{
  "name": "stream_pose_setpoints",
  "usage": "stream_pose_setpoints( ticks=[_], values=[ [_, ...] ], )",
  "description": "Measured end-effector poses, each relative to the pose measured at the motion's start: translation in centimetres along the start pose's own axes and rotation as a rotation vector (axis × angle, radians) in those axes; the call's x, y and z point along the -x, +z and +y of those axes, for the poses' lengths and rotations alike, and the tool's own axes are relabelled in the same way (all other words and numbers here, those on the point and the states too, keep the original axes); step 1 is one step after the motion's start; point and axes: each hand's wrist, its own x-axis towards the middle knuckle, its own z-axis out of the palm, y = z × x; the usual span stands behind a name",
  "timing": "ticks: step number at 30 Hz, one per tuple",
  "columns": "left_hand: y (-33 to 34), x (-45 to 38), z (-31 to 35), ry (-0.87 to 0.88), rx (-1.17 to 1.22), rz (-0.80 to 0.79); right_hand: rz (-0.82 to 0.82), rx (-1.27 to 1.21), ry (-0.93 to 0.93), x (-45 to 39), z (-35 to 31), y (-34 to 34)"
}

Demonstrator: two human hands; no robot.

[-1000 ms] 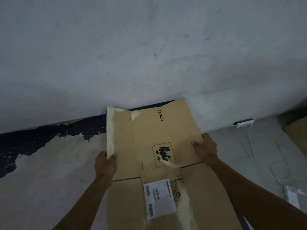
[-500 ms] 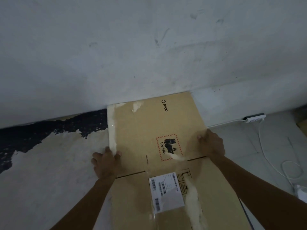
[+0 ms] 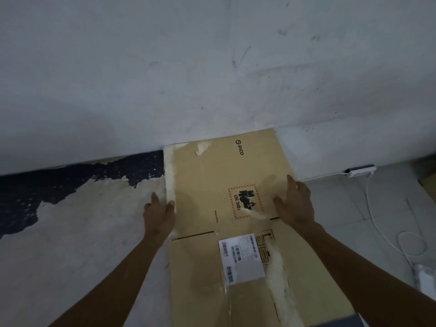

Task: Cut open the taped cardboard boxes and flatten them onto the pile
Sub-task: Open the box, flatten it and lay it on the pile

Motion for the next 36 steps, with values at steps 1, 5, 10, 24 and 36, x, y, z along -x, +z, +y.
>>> stream_pose_setpoints(
  ticks=[1,5,10,24,36],
  values=[
    [-0.8,0.4,-0.1,0.008,0.027,0.001,-0.001,0.006,-0.038,0.9,-0.8,0.1],
    [-4.7,3.0,-0.8,0.104,0.084,0.014,-0.032,-0.04,-0.168,4.5,-4.8,1.2],
    [-10.9,6.7,-4.5,0.222,0.147,0.025,-0.155,-0.094,-0.295,10.7,-10.8,4.1],
    [-30.5,17.6,-29.4,0.051,0.322,0.313,-0.487,-0.102,-0.73,36.1,-31.4,16.0],
    [-43.5,25.7,-48.5,-0.193,0.343,0.625,-0.735,-0.013,-1.039,54.8,-44.4,27.2]
  ],
)
